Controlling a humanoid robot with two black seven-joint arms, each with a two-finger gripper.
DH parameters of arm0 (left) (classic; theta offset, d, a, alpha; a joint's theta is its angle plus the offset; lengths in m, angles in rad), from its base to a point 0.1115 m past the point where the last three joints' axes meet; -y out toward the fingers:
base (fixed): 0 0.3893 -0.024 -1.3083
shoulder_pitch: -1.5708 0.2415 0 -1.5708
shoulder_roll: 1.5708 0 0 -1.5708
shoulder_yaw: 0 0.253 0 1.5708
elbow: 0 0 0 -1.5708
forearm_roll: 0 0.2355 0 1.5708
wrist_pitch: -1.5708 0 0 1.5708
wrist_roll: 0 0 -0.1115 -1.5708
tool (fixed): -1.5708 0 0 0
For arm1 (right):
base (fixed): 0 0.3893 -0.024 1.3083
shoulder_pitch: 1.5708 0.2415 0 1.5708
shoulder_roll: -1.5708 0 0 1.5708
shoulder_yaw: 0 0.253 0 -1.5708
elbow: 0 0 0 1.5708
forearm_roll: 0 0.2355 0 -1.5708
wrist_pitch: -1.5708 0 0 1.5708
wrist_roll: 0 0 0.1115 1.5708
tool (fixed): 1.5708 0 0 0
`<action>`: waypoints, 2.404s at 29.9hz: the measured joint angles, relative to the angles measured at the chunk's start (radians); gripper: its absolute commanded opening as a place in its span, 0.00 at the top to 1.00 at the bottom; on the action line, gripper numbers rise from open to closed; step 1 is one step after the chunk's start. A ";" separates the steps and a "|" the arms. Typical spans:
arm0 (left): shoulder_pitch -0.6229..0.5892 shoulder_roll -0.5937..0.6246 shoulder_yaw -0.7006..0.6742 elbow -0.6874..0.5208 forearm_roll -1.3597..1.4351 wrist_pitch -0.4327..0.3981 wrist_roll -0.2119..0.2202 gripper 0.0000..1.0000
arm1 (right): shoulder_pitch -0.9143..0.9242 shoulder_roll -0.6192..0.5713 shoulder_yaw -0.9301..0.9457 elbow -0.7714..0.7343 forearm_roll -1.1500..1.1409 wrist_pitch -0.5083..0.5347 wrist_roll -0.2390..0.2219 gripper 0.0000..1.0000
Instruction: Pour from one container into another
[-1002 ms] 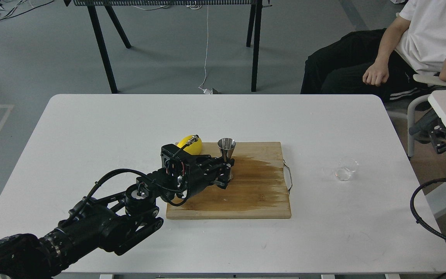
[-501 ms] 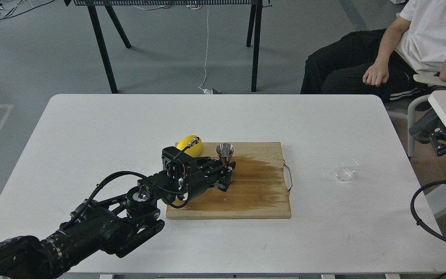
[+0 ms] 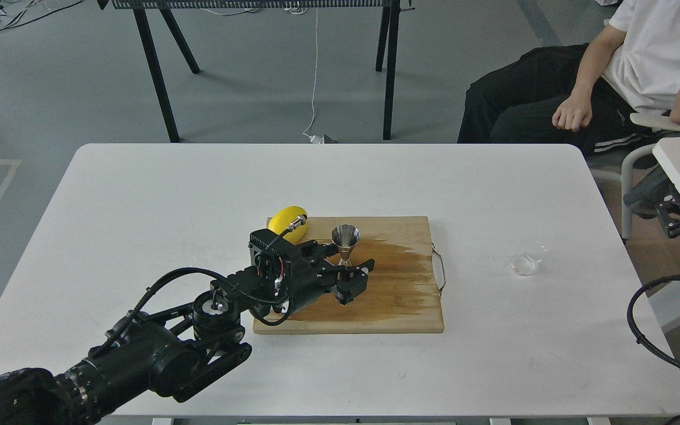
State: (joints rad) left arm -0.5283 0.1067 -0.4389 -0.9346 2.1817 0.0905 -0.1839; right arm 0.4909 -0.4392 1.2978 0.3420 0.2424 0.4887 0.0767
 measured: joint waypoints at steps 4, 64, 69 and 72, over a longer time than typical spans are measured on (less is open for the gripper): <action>0.022 0.039 0.000 -0.020 0.000 0.002 -0.002 0.22 | -0.003 -0.001 0.000 0.000 0.000 0.000 0.000 0.00; -0.057 0.357 -0.604 0.089 -2.176 -0.460 -0.113 0.00 | -0.499 0.094 -0.127 0.717 0.215 -0.053 -0.077 0.01; -0.058 0.364 -0.605 0.089 -2.176 -0.460 -0.115 0.00 | -0.457 0.151 -0.126 0.732 0.216 -0.167 -0.128 0.01; -0.057 0.364 -0.605 0.089 -2.176 -0.461 -0.115 0.00 | -0.459 0.172 -0.120 0.727 0.216 -0.182 -0.131 0.00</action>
State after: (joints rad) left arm -0.5856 0.4705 -1.0435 -0.8451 0.0059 -0.3707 -0.2992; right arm 0.0323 -0.2673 1.1775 1.0693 0.4587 0.3065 -0.0547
